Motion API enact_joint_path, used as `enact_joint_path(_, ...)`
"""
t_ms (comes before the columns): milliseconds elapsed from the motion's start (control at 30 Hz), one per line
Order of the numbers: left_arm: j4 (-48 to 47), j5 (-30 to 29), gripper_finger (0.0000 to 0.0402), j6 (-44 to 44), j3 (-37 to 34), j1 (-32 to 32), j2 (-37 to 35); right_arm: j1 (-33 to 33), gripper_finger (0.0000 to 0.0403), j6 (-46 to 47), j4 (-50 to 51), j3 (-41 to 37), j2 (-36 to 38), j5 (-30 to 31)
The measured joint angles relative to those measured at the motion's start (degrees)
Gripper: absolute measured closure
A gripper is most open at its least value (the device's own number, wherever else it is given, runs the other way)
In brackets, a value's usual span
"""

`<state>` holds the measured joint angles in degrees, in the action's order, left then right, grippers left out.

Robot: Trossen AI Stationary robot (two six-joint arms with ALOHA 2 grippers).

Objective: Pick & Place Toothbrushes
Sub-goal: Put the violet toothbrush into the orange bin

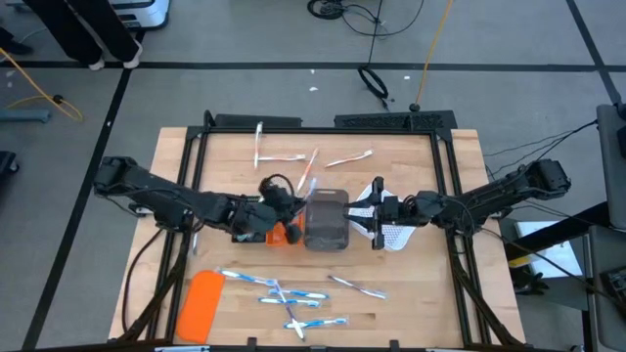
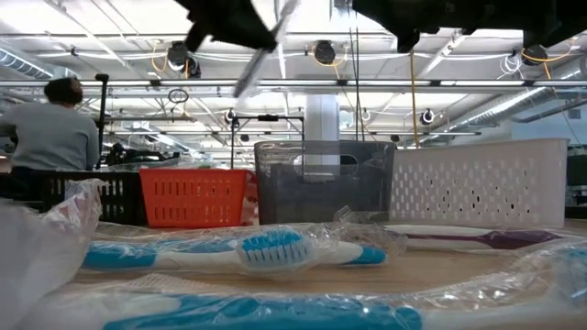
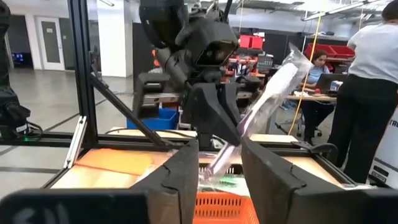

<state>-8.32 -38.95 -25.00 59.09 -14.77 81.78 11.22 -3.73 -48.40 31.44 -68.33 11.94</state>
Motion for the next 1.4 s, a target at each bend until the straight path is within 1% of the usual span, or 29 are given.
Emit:
enact_joint_path(167, -11.67, -4.04, 0.0399, -10.85, 0.0, -1.81, -0.2, 0.0, 0.0281, -0.02, 0.29, -0.01, 0.06, 0.0)
enact_joint_path(333, -18.06, -5.57, 0.0399, -19.09, -0.41, -2.55, 0.95, 0.0, 0.0288, -0.11, 0.3, -0.02, 0.06, 0.0)
enact_joint_path(500, -17.85, -5.73, 0.0399, -24.61, -2.66, -2.64, 1.3, 0.0, 0.0287, -0.13, 0.54, 0.0, 0.06, 0.0)
enact_joint_path(633, -15.04, -4.12, 0.0397, -28.46, -6.19, -2.64, 1.33, 0.0, 0.0288, -0.17, 0.68, -0.02, 0.06, 0.0)
enact_joint_path(833, -13.46, -1.17, 0.0398, -33.51, -10.19, -2.64, 1.37, 0.0, 0.029, -0.17, 0.65, -0.02, 0.06, 0.0)
enact_joint_path(1033, -9.56, 0.84, 0.039, -35.24, -12.79, -2.64, 1.37, 0.0, 0.0291, -0.2, 0.67, -0.02, 0.06, 0.0)
enact_joint_path(1200, -7.78, 1.63, 0.0397, -35.58, -13.88, -2.64, 2.27, 0.0, 0.0293, -0.2, 0.68, -0.02, 0.06, 0.01)
enact_joint_path(1267, -7.54, 1.58, 0.0391, -35.58, -13.84, -2.55, 2.42, 0.0, 0.0293, -0.2, 0.78, -0.02, 0.06, 0.0)
enact_joint_path(1400, -7.68, 1.62, 0.0357, -35.79, -13.84, -2.57, 2.58, 0.0, 0.0293, -0.03, 1.69, -0.02, 0.06, 0.0)
